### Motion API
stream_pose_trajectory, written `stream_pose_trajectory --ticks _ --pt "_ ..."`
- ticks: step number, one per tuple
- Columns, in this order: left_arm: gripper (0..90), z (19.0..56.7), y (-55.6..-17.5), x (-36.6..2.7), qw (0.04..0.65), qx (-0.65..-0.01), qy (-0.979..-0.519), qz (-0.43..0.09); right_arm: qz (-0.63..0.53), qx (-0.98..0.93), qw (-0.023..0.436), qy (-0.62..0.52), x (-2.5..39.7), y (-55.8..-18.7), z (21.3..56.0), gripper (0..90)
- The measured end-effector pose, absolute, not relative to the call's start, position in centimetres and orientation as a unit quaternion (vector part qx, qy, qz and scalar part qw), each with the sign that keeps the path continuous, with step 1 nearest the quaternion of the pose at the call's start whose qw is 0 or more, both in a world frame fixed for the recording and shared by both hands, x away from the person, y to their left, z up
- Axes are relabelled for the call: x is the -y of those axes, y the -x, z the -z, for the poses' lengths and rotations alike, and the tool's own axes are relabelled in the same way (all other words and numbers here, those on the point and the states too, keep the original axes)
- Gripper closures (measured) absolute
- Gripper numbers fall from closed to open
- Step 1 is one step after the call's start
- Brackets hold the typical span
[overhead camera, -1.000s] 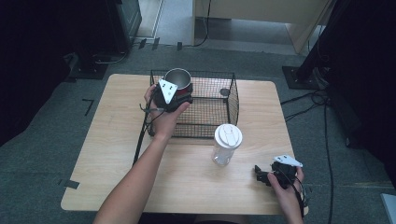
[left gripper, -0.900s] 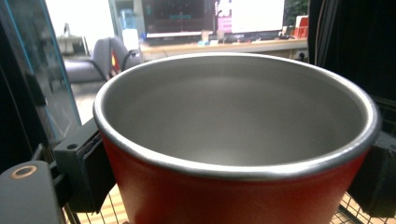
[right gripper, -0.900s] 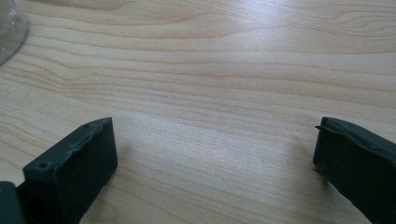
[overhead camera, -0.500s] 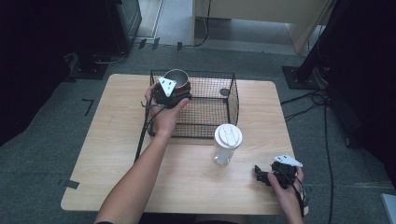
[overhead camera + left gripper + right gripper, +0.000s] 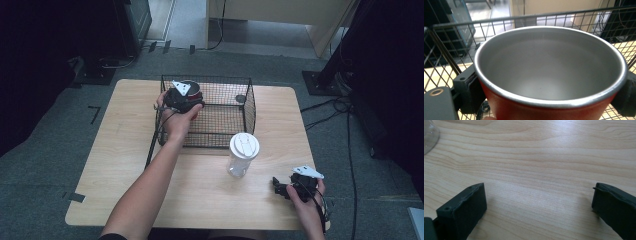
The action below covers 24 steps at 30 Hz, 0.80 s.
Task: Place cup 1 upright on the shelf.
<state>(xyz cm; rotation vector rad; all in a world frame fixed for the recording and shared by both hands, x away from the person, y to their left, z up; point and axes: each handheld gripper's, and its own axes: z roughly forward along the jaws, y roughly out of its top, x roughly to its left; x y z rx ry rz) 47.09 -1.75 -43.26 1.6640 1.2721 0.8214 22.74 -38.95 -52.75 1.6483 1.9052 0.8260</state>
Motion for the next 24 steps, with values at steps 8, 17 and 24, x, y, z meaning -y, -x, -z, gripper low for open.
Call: stream_pose_trajectory --ticks 8,17,24 --pt "8.0 43.51 -47.48 1.63 0.409 -0.521 -0.679 -0.316 -0.302 -0.697 0.243 -0.603 38.95 -22.74 52.75 0.0" --pt "7.9 43.55 -47.46 1.63 0.396 -0.522 -0.693 -0.302 -0.302 -0.698 0.242 -0.603 38.95 -22.75 52.75 0.0" --pt "7.7 43.58 -47.39 1.79 0.384 -0.531 -0.697 -0.291 -0.302 -0.698 0.243 -0.603 38.95 -22.75 52.75 0.0"
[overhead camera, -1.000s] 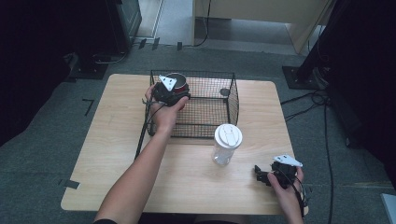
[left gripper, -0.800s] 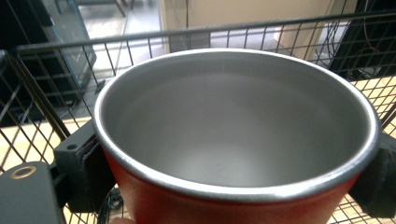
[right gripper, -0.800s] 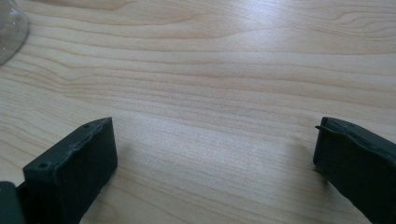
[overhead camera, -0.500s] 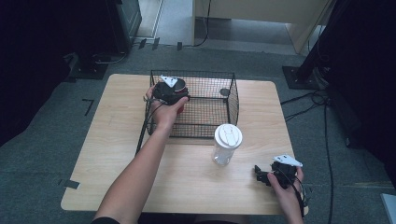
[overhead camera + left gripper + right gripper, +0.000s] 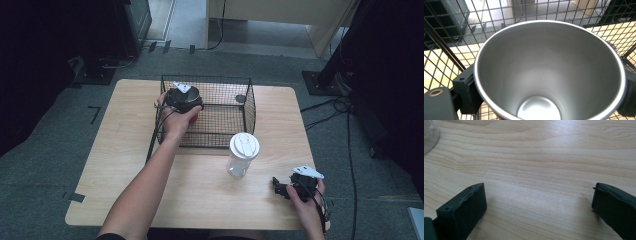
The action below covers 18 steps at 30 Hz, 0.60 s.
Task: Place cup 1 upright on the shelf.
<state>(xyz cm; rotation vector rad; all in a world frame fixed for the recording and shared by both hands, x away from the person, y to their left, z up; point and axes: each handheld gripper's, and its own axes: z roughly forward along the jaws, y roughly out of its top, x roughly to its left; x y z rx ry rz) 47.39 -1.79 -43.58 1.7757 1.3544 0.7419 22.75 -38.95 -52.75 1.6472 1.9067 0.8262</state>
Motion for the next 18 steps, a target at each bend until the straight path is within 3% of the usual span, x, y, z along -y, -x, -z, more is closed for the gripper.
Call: stream_pose_trajectory --ticks 8,18 --pt "0.2 43.25 -47.33 1.87 0.386 -0.554 -0.683 -0.279 -0.302 -0.697 0.242 -0.603 38.95 -22.75 52.75 0.0" --pt "0.0 43.10 -46.62 2.58 0.380 -0.539 -0.674 -0.332 -0.303 -0.698 0.242 -0.602 38.95 -22.77 52.76 0.0"
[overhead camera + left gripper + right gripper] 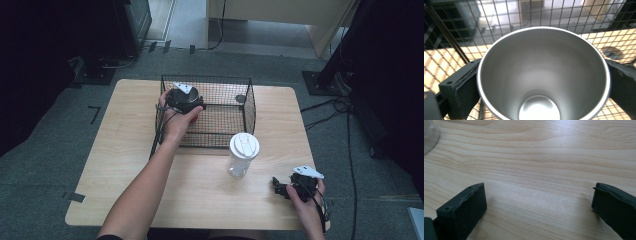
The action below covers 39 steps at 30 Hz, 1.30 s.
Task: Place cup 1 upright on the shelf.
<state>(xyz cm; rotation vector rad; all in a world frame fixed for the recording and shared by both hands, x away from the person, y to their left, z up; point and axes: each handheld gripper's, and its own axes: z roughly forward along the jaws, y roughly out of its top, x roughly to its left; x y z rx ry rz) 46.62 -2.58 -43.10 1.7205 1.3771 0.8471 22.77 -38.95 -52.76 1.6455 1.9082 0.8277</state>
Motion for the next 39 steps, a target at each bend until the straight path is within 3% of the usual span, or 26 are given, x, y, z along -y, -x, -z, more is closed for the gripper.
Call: stream_pose_trajectory --ticks 16,39 --pt "0.0 42.0 -45.7 2.7 0.420 -0.509 -0.652 -0.374 -0.303 -0.698 0.242 -0.602 39.0 -22.8 52.8 0.0" --pt "0.0 38.9 -43.2 2.4 0.474 -0.478 -0.631 -0.385 -0.303 -0.698 0.242 -0.602 39.0 -22.8 52.8 0.0"
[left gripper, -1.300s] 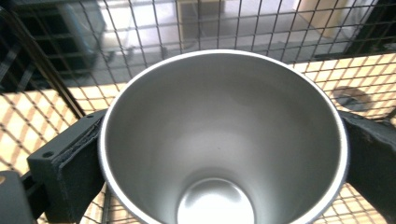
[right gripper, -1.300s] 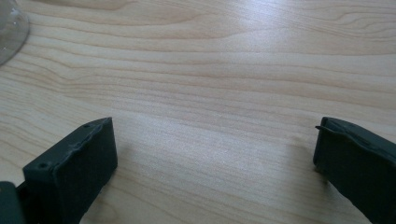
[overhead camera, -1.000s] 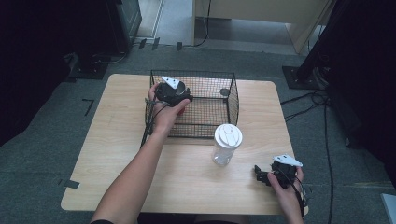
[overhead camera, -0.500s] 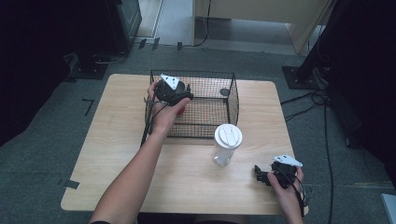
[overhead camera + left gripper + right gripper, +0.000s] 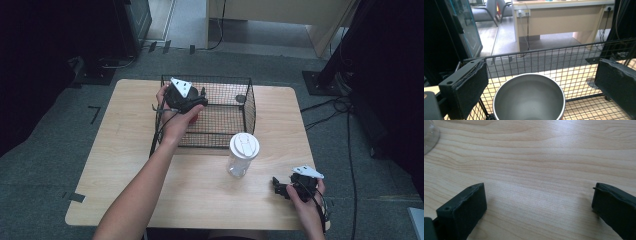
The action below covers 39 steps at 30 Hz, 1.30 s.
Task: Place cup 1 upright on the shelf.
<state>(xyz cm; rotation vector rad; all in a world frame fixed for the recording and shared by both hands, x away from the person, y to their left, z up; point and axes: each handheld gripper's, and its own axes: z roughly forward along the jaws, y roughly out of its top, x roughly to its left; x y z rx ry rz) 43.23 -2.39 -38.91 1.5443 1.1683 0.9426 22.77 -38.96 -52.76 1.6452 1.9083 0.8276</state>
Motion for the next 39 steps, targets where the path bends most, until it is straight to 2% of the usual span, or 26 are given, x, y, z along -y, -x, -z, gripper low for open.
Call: stream_pose_trajectory --ticks 22,39 --pt "0.0 38.2 -37.2 -0.9 0.513 -0.460 -0.625 -0.367 -0.303 -0.698 0.242 -0.602 39.0 -22.8 52.8 0.0" --pt "0.0 40.1 -32.9 -4.0 0.509 -0.459 -0.631 -0.363 -0.303 -0.698 0.242 -0.602 39.0 -22.8 52.8 0.0"
